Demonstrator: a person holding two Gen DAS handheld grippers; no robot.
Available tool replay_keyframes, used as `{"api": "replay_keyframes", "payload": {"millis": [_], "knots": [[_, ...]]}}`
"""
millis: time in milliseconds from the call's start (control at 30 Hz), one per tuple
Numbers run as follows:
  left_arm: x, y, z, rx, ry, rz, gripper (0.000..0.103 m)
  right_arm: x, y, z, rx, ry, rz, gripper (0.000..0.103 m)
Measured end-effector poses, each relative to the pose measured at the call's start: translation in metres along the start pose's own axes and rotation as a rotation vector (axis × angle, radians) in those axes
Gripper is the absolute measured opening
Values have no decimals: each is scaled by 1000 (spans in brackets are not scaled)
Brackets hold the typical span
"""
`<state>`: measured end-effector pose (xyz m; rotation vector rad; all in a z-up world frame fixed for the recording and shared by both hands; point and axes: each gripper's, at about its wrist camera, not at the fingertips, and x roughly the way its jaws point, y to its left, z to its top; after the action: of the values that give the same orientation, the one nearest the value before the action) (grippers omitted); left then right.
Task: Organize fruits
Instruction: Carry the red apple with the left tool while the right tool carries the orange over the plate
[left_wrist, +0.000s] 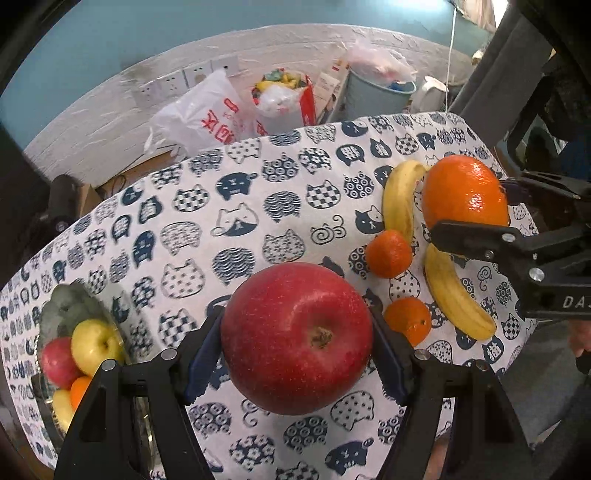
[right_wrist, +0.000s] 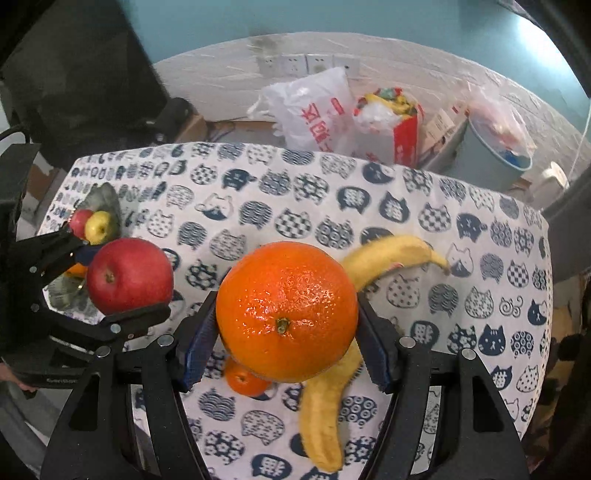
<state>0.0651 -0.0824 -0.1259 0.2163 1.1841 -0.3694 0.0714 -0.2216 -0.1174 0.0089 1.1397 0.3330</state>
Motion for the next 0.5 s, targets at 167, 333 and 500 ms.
{"api": "replay_keyframes", "payload": {"millis": [167,333,500], "knots": [[-19,16,-11,-27,-26,8,75,-3,23,7,-40,-16,16,69],[-34,34,-23,-58,-49,23,75,-5,48,15,-76,-26,38,69],[-50,56,-38,-106,-65,28,75,-4,73,22,-105,-29,66,69]]}}
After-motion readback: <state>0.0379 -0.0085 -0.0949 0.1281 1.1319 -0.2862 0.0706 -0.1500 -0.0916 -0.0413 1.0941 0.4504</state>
